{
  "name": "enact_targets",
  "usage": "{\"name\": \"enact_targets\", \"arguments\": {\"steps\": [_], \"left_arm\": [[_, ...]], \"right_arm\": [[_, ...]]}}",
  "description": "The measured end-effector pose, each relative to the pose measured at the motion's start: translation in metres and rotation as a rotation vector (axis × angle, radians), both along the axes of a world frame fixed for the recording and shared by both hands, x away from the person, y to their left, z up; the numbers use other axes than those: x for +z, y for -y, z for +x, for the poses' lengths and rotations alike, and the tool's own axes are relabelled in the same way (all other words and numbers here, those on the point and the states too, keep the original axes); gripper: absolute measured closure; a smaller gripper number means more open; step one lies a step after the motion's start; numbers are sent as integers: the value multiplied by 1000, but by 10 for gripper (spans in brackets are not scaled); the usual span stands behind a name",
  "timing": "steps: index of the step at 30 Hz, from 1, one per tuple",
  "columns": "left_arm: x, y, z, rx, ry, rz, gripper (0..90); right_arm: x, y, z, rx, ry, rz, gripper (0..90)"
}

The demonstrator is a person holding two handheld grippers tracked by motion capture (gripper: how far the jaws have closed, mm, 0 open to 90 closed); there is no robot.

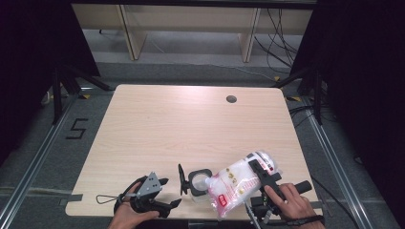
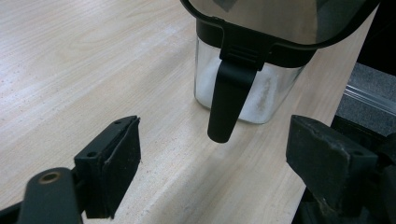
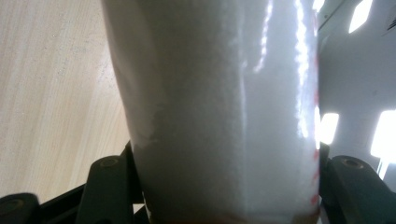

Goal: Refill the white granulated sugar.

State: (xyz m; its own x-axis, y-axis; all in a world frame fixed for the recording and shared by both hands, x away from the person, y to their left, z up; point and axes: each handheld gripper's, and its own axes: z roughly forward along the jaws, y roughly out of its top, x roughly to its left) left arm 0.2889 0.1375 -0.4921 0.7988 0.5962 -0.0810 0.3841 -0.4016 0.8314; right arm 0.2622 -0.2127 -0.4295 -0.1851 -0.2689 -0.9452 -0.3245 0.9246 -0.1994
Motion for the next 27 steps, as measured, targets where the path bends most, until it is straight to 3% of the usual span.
{"name": "enact_targets", "arguments": {"steps": [2, 3, 4, 5, 6, 9, 10, 11, 14, 17, 18, 20, 22, 23, 24, 26, 27], "left_arm": [[0, 0, 0, -5, -12, -7, 174], [0, 0, 0, -5, -11, -9, 174], [0, 1, 0, 1, -16, -18, 174], [0, 1, 0, 2, -4, -8, 174], [0, 0, 0, -7, -4, -9, 174], [0, 1, 0, -2, -13, -17, 174], [0, 1, 0, 2, -6, -14, 174], [0, 0, 0, -8, -5, -1, 174], [0, 0, 0, -5, -10, -8, 174], [0, 0, 0, -3, -12, -10, 174], [0, 0, 0, -2, -13, -11, 174], [0, -1, 0, -3, -7, 4, 175], [0, 0, 0, -2, -15, -10, 174], [0, 0, 0, -2, -14, -11, 174], [0, 0, 0, -1, -15, -11, 174], [0, -1, 0, 1, -8, 5, 174], [0, 0, 0, -3, -13, -9, 174]], "right_arm": [[-2, 2, 1, 0, -1, 21, 418], [0, 1, 1, 2, 1, -1, 418], [-2, 3, 2, 8, 8, 22, 417], [0, 3, 0, -31, -21, -2, 418], [-1, 4, 2, -2, 2, 7, 418], [-2, 5, 2, -16, -4, 18, 418], [2, 4, 2, -12, 1, -17, 418], [2, 5, 2, -10, 3, -17, 418], [0, 7, 1, -19, 1, 23, 418], [3, 6, 1, -5, -1, -1, 418], [0, 7, 0, -32, -8, 35, 418], [3, 5, 2, 24, 19, 14, 418], [4, 4, 0, -3, 1, -13, 418], [2, 4, 0, -17, -9, 12, 418], [1, 4, 1, 22, 20, 14, 418], [1, 3, 1, 14, 4, 18, 418], [2, 2, -1, -12, -12, 7, 418]]}}
